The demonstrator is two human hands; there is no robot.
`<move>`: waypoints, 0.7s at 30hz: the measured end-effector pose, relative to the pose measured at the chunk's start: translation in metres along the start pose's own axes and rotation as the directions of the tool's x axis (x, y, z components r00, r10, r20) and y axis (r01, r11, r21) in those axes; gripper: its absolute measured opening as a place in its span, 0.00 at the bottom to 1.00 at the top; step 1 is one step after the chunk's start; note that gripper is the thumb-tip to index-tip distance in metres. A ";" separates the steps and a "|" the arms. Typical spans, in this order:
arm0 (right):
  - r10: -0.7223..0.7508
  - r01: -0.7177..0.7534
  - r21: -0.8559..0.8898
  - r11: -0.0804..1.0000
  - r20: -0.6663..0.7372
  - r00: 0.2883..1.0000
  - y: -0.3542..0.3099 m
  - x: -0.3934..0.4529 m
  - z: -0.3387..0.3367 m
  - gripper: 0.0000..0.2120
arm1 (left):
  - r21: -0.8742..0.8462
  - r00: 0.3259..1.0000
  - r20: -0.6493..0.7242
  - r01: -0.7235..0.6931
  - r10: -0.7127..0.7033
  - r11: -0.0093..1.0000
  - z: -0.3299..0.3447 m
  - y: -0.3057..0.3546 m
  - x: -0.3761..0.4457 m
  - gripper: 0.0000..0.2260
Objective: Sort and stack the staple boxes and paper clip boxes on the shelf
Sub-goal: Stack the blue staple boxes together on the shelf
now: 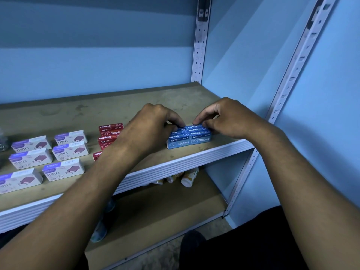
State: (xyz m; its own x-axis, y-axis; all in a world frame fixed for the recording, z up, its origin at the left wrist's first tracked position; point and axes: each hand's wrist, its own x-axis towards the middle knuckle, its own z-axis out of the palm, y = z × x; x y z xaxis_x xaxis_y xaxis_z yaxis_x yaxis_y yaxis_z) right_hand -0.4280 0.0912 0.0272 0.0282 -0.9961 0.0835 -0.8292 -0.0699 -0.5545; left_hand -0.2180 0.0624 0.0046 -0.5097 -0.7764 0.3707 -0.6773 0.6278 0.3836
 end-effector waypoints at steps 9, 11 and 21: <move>-0.004 0.009 -0.057 0.998 0.099 0.995 -0.004 -0.006 -0.006 0.12 | 0.050 0.998 -0.020 -0.055 0.056 0.997 0.001 0.003 -0.001 0.10; 0.003 0.004 -0.040 0.999 0.179 0.984 -0.002 -0.008 -0.008 0.22 | 0.050 0.998 -0.009 -0.062 0.063 0.997 0.001 0.004 -0.002 0.12; -0.053 0.071 -0.121 0.990 0.142 0.988 -0.003 -0.002 -0.001 0.20 | 0.037 0.998 0.053 -0.035 0.033 0.999 0.001 0.006 -0.002 0.27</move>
State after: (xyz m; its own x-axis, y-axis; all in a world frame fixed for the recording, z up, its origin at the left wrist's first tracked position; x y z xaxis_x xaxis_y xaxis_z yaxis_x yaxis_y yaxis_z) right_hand -0.4265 0.0935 0.0292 0.1513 -0.9885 -0.0053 -0.8867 -0.1333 -0.4426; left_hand -0.2213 0.0677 0.0054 -0.5595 -0.7570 0.3375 -0.6780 0.6522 0.3391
